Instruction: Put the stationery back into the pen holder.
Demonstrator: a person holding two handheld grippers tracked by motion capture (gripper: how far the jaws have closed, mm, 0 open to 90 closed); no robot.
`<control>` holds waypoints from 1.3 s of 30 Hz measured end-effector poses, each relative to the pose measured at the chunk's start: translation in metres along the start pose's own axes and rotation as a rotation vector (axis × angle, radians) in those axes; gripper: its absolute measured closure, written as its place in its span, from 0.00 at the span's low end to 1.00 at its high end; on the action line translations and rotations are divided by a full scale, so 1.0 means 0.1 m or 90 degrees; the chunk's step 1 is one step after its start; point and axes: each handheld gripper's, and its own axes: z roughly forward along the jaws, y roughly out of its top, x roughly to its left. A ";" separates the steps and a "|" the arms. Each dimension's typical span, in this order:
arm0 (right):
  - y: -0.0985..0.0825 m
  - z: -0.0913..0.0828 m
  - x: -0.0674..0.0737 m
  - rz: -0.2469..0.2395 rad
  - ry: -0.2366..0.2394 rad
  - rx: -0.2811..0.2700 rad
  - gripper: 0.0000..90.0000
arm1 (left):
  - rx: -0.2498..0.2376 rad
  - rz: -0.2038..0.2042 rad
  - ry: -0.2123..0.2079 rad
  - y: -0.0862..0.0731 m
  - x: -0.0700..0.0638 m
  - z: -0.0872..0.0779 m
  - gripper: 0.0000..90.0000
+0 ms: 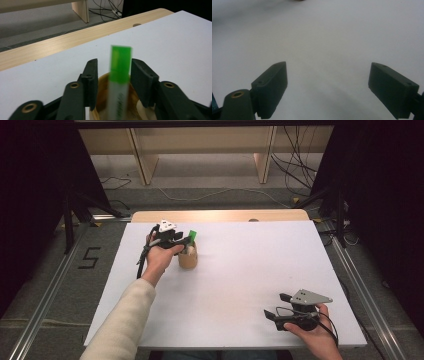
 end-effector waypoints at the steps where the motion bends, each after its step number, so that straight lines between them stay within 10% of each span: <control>1: 0.00 0.00 0.00 -0.001 0.000 0.000 0.18 | 0.002 -0.004 -0.002 0.00 0.00 -0.02 0.59; 17: 0.00 0.00 0.00 -0.001 -0.002 0.001 0.18 | -0.002 -0.022 0.030 0.07 0.03 -0.35 0.31; 39: 0.00 0.00 0.01 -0.004 -0.001 0.001 0.18 | -0.016 0.013 0.009 -0.19 -0.19 -0.77 0.18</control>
